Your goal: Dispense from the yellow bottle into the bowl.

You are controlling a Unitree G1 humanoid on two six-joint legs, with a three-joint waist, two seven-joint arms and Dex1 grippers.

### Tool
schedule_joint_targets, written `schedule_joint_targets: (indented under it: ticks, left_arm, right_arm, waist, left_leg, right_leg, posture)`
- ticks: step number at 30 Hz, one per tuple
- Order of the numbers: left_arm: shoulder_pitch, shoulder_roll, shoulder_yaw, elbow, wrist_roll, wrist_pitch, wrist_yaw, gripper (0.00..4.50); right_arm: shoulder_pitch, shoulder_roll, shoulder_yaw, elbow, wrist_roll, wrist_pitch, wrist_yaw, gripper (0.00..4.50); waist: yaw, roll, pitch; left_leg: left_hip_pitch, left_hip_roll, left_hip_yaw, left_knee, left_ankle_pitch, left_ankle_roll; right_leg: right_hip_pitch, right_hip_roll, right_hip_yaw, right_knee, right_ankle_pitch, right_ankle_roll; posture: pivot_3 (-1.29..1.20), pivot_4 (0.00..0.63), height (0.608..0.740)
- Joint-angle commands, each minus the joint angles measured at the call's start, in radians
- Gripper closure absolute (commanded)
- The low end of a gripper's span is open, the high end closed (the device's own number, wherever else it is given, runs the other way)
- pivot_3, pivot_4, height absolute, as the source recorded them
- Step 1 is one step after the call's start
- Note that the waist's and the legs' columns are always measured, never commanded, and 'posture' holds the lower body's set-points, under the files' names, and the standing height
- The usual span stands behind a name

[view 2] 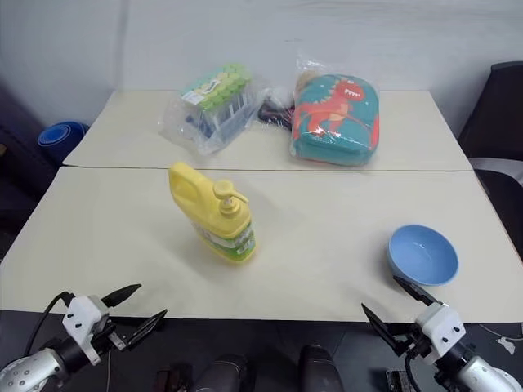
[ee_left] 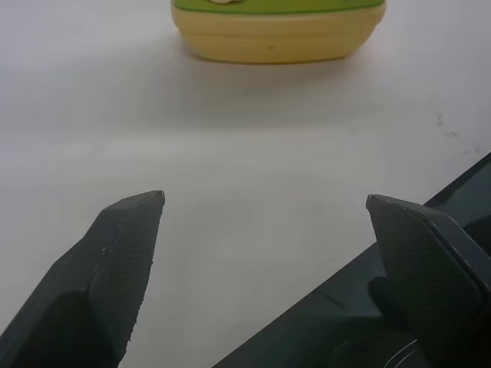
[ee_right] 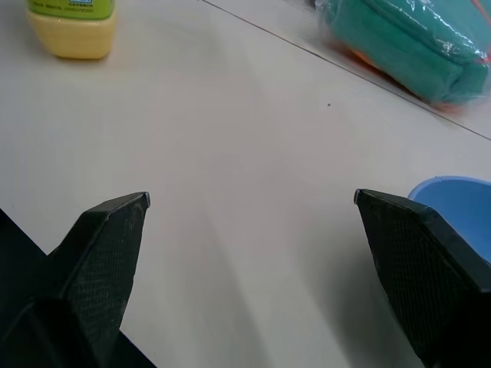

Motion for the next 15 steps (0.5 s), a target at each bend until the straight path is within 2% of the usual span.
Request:
schedule_joint_targets:
  ticks: [1, 4, 6, 8, 12, 15]
  left_arm:
    - [-0.014, 0.01, 0.011, -0.04, 0.011, -0.018, 0.01, 0.02]
    - [-0.051, 0.051, -0.001, -0.082, -0.078, 0.055, -0.06, 0.02]
    - [-0.084, 0.105, -0.006, -0.153, -0.229, 0.164, -0.147, 0.02]
    - [-0.131, 0.145, -0.008, -0.213, -0.329, 0.262, -0.164, 0.02]
    - [-0.232, 0.239, -0.07, -0.295, -0.398, 0.362, -0.247, 0.02]
    - [-0.304, 0.252, -0.122, -0.29, -0.388, 0.369, -0.285, 0.02]
  right_arm:
    - [-0.009, 0.007, -0.002, -0.038, 0.018, 0.011, -0.011, 0.0]
    - [-0.022, 0.015, -0.032, -0.056, 0.057, 0.047, -0.043, 0.0]
    - [-0.013, -0.001, -0.081, -0.059, 0.085, 0.067, -0.053, 0.0]
    - [0.002, -0.023, -0.14, -0.046, 0.1, 0.074, -0.05, 0.0]
    - [0.012, -0.053, -0.32, 0.085, 0.138, 0.065, -0.062, 0.0]
    - [0.032, -0.069, -0.362, 0.181, 0.126, 0.046, -0.014, 0.0]
  waist:
    - [-0.001, 0.0, 0.0]
    - [-0.001, 0.0, 0.0]
    - [-0.002, 0.0, 0.0]
    - [0.001, 0.001, 0.001]
    - [-0.003, 0.003, 0.0]
    - [-0.005, 0.004, -0.001]
  left_leg:
    - [0.0, 0.0, 0.0, 0.0, 0.0, 0.0]
    - [0.0, 0.0, 0.0, 0.0, 0.0, 0.0]
    - [0.0, 0.0, 0.0, 0.0, 0.0, 0.0]
    - [-0.001, 0.0, -0.001, 0.001, 0.0, 0.0]
    - [0.0, -0.001, -0.001, 0.001, 0.001, 0.0]
    - [0.0, -0.001, -0.001, 0.0, 0.001, 0.0]
  right_leg:
    - [0.0, 0.0, 0.0, 0.0, 0.0, 0.0]
    - [0.0, 0.0, 0.0, 0.0, 0.0, 0.0]
    - [0.0, 0.0, 0.0, 0.0, 0.0, 0.0]
    - [0.0, -0.001, -0.001, 0.001, 0.0, 0.0]
    - [0.0, -0.001, -0.001, 0.0, 0.0, 0.0]
    - [0.0, -0.001, -0.001, 0.0, 0.0, 0.0]
  posture:
    - [0.0, 0.15, 0.74]
    - [0.0, 0.15, 0.74]
    - [0.0, 0.15, 0.74]
    - [0.0, 0.15, 0.74]
    - [0.0, 0.15, 0.74]
    - [0.0, 0.15, 0.74]
